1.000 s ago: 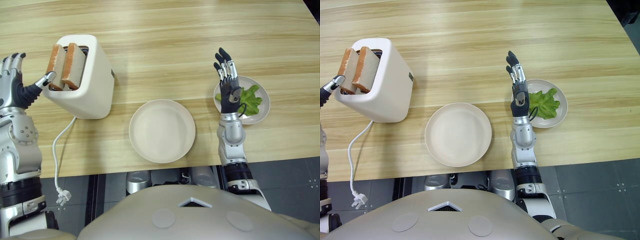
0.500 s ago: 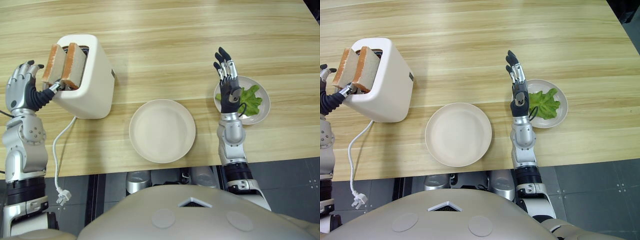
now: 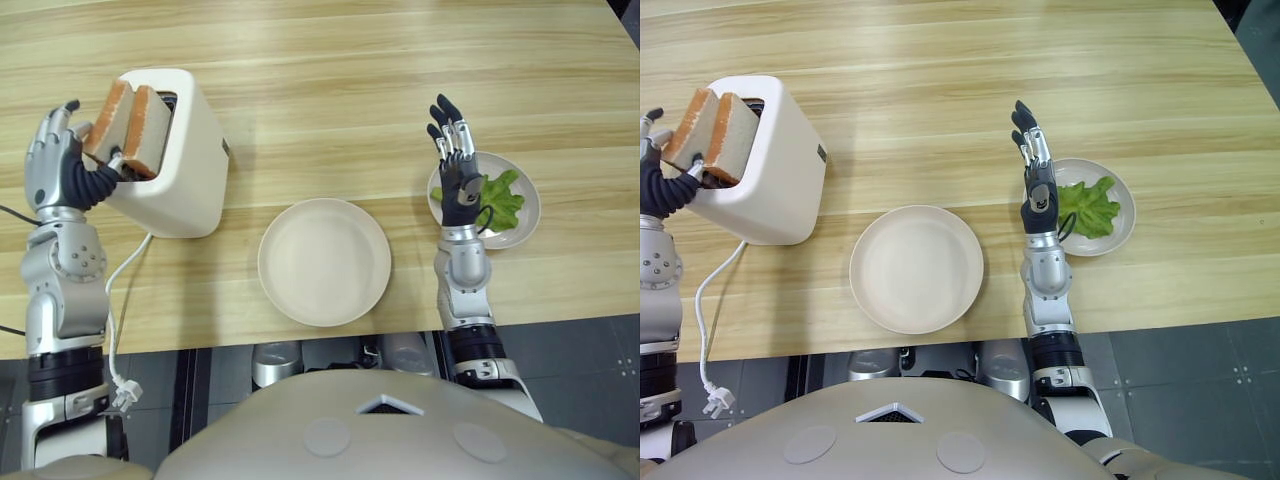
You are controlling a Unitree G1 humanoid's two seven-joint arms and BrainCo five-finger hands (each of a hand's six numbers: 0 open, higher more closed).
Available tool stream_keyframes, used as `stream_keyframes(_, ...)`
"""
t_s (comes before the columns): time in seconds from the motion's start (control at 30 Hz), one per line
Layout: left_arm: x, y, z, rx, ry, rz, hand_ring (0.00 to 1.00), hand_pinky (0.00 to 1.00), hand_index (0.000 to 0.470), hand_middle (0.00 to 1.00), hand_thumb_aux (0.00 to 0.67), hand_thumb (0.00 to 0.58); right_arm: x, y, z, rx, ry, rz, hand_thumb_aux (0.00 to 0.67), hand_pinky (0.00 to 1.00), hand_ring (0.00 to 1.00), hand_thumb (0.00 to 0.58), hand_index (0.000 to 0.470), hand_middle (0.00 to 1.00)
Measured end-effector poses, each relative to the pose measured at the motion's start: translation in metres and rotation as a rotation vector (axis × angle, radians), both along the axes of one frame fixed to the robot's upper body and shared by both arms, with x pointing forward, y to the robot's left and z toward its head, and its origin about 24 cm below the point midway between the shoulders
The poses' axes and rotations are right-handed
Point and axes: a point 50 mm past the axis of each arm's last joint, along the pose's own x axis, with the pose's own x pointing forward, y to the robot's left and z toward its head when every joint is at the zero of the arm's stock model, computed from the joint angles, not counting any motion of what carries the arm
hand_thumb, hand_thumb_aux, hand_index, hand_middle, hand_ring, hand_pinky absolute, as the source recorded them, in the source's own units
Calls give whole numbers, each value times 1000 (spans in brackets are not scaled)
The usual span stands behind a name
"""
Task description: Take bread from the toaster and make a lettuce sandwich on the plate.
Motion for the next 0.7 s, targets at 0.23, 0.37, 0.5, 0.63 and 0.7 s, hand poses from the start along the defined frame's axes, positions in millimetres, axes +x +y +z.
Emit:
stream_keyframes(0.23, 3, -6, 17, -4, -155, 0, 902, 902, 460, 902, 670, 580, 0, 1, -1, 0, 4, 4, 0, 0, 0, 0, 0, 0)
stream_keyframes(0.37, 7, -16, 43, 11, -310, -35, 1000, 1000, 460, 1000, 670, 580, 2, 2, -3, -3, 13, 9, 0, 0, 0, 0, 0, 0)
stream_keyframes(0.5, 1, -28, 67, -16, -434, -116, 1000, 1000, 460, 1000, 670, 580, 3, 0, -3, -12, 14, -5, 0, 0, 0, 0, 0, 0)
stream_keyframes(0.63, -10, -58, 88, -189, -498, -333, 1000, 1000, 460, 1000, 670, 580, 9, -8, 6, -7, -25, -46, 0, 0, 0, 0, 0, 0)
stream_keyframes(0.7, -15, -70, 92, -265, -499, -414, 1000, 1000, 460, 1000, 670, 580, 10, -13, 10, -2, -40, -67, 0, 0, 0, 0, 0, 0)
